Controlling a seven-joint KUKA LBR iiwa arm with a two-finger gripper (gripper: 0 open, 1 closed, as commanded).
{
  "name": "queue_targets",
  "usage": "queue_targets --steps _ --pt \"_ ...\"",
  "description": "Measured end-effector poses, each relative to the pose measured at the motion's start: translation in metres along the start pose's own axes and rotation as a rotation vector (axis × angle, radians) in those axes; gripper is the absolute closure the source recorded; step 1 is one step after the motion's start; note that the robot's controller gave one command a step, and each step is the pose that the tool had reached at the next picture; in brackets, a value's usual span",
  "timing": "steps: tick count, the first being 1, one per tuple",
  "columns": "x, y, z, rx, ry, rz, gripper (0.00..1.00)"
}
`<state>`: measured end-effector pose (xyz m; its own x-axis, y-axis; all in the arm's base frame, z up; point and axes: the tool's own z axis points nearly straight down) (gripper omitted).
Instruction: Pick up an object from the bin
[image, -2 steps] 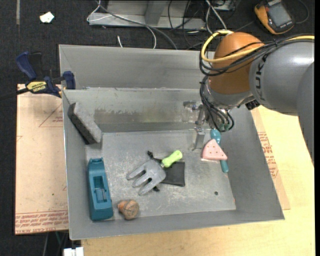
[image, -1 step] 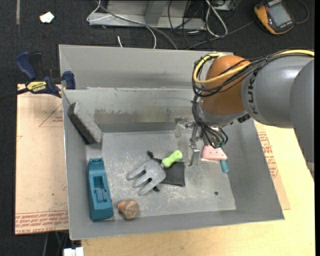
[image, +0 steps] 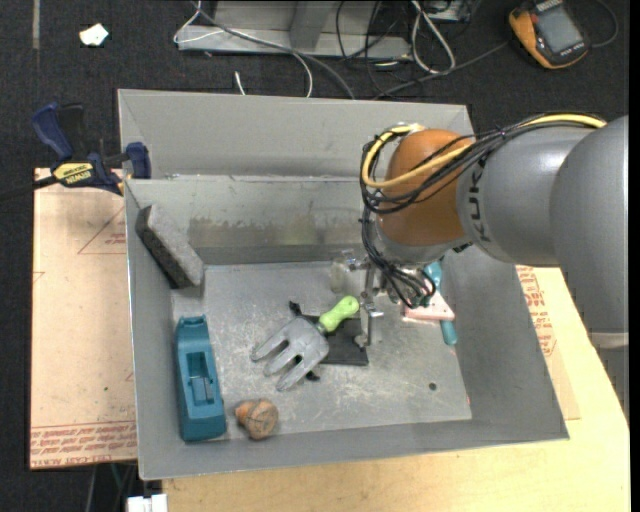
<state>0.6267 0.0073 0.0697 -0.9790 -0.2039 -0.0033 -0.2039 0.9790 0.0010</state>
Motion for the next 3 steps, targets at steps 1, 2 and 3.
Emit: queue_targets --steps 1,2,3 --pt "0.008 -0.004 -0.002 -0.001 0.005 -0.061 1.0" --pt "0.008 -0.004 -0.002 -0.001 0.005 -0.061 1.0" --pt "0.008 -0.005 -0.069 -0.002 0.007 -0.055 1.0"
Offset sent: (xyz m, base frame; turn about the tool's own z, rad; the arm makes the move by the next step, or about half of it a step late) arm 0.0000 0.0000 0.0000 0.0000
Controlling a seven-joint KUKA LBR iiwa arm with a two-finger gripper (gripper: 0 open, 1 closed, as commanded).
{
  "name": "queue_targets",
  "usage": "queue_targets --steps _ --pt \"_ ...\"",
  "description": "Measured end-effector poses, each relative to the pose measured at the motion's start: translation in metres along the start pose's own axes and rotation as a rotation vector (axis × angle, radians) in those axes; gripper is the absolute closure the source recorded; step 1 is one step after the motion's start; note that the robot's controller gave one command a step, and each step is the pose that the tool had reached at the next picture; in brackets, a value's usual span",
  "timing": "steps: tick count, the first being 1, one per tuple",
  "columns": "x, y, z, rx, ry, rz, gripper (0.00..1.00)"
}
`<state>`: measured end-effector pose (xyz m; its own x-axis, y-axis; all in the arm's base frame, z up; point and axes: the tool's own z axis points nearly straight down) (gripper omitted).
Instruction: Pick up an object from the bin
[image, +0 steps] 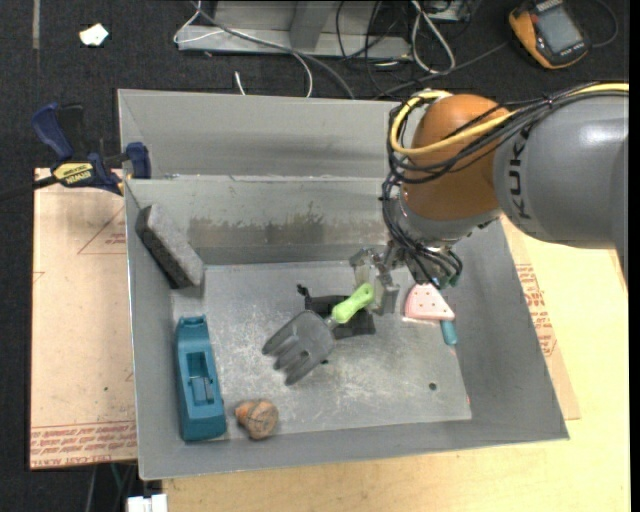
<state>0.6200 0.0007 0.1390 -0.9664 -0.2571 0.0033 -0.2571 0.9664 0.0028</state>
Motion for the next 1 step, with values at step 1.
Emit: queue_targets --steps 1 --pt "0.0156 0.0072 -0.0735 -0.001 0.0 -0.03 1.0"
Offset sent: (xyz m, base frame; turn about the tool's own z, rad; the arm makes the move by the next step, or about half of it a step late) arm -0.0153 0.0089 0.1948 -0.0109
